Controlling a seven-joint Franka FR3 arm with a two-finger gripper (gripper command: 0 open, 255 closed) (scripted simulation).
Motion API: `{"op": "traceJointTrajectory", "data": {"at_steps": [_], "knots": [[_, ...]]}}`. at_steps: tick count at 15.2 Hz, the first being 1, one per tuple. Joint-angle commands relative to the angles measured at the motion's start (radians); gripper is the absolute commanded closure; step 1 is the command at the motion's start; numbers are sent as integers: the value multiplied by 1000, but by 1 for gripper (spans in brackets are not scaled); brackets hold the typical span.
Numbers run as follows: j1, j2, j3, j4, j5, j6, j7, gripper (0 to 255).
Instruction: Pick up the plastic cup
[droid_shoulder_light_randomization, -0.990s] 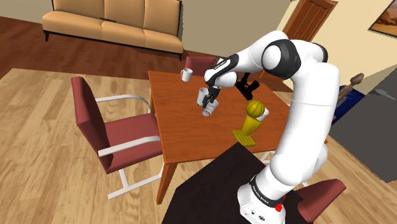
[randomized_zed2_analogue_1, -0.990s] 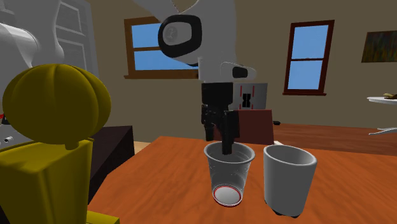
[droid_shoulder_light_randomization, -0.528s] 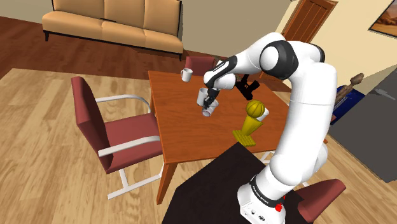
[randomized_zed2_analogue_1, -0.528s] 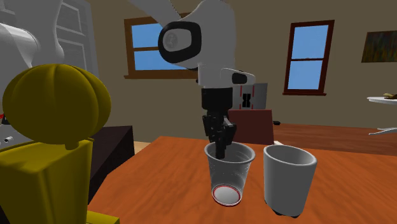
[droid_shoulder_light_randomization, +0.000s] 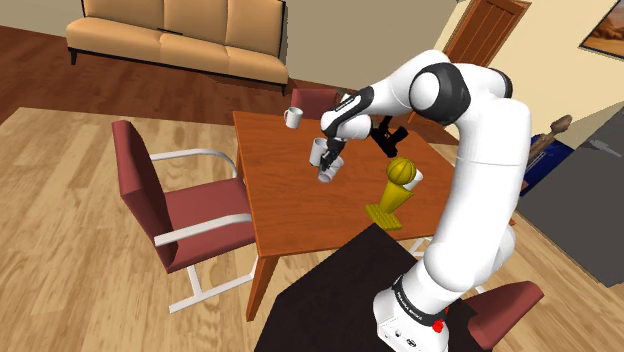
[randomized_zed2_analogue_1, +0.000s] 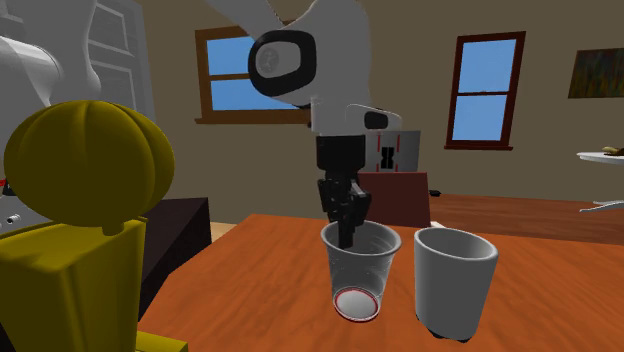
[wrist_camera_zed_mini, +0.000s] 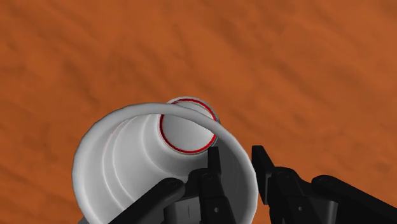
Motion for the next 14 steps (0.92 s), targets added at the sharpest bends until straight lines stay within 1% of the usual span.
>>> {"op": "traceJointTrajectory", "data": {"at_steps": [1,14], "knots": [[5,-19,-5,0,-7,-19,7,255],[25,-136,-32,14,-52,-147,35,255]]}}
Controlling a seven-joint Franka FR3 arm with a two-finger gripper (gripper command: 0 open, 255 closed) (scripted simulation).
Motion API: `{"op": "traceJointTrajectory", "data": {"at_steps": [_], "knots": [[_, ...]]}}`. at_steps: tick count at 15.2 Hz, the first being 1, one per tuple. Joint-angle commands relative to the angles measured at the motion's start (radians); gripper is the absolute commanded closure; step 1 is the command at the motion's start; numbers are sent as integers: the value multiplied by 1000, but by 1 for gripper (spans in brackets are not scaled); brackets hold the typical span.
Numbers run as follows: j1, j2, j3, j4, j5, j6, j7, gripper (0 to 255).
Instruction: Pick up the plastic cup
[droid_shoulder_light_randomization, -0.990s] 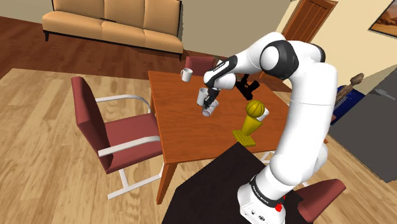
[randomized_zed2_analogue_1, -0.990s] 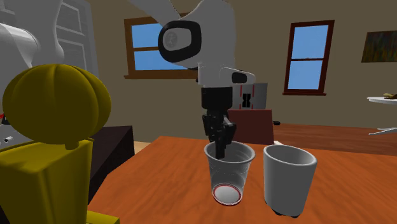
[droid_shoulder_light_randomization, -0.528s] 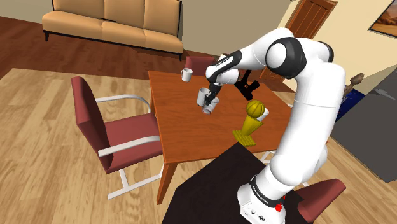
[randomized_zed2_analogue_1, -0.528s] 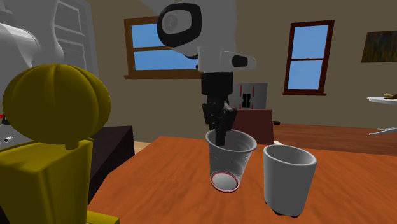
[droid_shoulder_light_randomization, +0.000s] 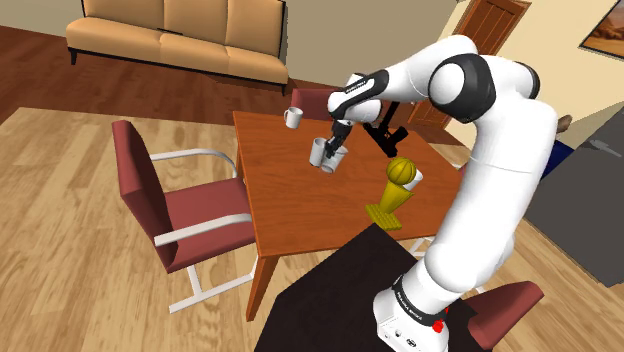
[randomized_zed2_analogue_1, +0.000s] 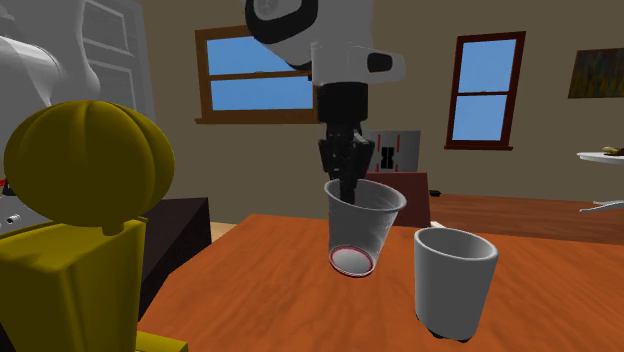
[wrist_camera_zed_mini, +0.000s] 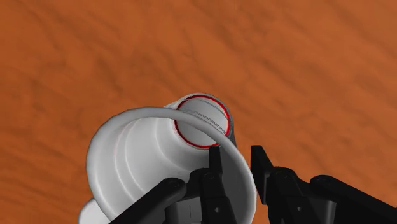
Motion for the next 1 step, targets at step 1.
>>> {"op": "traceJointTrajectory", "data": {"at_steps": [1], "knots": [[1,-7,-1,-1,-3,-6,1,255]]}}
